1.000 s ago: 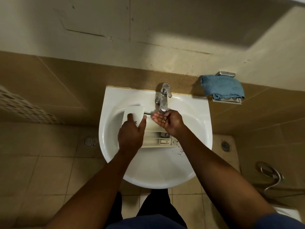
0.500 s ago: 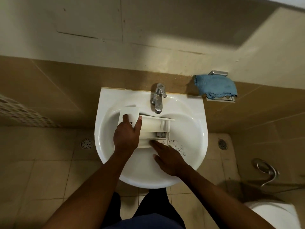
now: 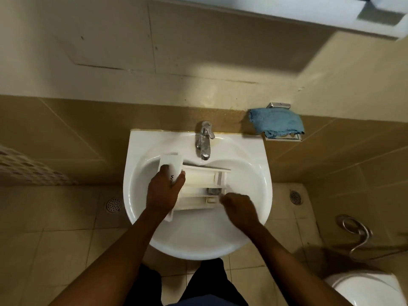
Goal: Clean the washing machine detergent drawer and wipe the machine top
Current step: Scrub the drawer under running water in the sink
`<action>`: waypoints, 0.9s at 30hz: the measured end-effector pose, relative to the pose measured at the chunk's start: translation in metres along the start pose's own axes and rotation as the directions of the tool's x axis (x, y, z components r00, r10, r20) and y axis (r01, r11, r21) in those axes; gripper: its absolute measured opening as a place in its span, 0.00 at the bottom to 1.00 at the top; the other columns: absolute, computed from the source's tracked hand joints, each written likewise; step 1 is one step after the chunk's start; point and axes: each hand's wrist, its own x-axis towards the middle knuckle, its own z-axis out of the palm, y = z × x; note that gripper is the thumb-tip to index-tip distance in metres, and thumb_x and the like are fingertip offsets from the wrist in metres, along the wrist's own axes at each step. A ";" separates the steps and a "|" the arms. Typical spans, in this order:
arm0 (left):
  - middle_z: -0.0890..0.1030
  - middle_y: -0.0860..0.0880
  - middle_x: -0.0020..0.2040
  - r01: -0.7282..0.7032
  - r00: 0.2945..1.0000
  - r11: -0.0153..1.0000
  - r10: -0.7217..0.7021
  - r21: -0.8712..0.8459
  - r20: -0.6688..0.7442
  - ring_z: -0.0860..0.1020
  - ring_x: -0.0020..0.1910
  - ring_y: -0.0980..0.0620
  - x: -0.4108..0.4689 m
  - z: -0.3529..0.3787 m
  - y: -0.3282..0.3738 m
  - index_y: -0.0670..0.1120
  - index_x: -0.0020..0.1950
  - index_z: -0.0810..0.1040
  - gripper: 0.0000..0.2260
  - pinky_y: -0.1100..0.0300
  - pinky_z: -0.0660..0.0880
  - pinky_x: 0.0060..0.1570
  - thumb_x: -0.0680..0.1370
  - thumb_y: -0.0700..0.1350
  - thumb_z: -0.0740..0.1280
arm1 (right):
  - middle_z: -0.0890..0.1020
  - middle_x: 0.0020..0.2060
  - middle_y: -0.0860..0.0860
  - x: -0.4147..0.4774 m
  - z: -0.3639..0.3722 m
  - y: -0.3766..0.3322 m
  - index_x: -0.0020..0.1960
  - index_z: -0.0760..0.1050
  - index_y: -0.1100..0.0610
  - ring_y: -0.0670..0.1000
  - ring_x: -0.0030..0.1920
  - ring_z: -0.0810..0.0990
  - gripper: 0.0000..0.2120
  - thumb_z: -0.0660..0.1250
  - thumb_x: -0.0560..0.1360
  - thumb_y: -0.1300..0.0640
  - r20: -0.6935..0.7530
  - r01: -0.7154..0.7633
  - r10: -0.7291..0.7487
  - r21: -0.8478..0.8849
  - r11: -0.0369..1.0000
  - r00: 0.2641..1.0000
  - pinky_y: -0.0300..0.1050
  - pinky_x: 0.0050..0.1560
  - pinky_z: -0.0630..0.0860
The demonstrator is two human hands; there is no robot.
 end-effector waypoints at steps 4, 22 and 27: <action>0.74 0.54 0.38 -0.151 0.986 0.986 0.156 -0.064 0.065 0.74 0.34 0.56 -0.011 -0.014 -0.013 0.46 0.50 0.72 0.19 0.62 0.69 0.34 0.73 0.60 0.70 | 0.86 0.44 0.46 0.031 -0.032 0.023 0.46 0.81 0.46 0.50 0.45 0.85 0.11 0.62 0.79 0.44 -0.166 -0.267 0.349 0.378 0.886 0.922 0.60 0.50 0.83; 0.74 0.44 0.69 -0.645 0.745 0.764 0.628 0.006 0.225 0.73 0.70 0.44 -0.046 -0.039 -0.061 0.40 0.67 0.76 0.30 0.63 0.66 0.72 0.69 0.47 0.81 | 0.88 0.43 0.48 0.042 -0.043 -0.034 0.43 0.87 0.56 0.46 0.50 0.82 0.18 0.64 0.83 0.50 -0.145 -0.246 0.418 0.623 0.743 0.897 0.37 0.54 0.72; 0.77 0.47 0.66 -0.574 0.805 0.819 0.569 -0.026 0.167 0.77 0.65 0.47 -0.044 -0.043 -0.054 0.41 0.70 0.75 0.32 0.54 0.76 0.63 0.72 0.55 0.79 | 0.87 0.48 0.44 0.056 -0.060 -0.033 0.44 0.88 0.49 0.48 0.54 0.82 0.11 0.68 0.78 0.47 0.026 -0.359 0.409 0.531 0.767 0.912 0.48 0.59 0.75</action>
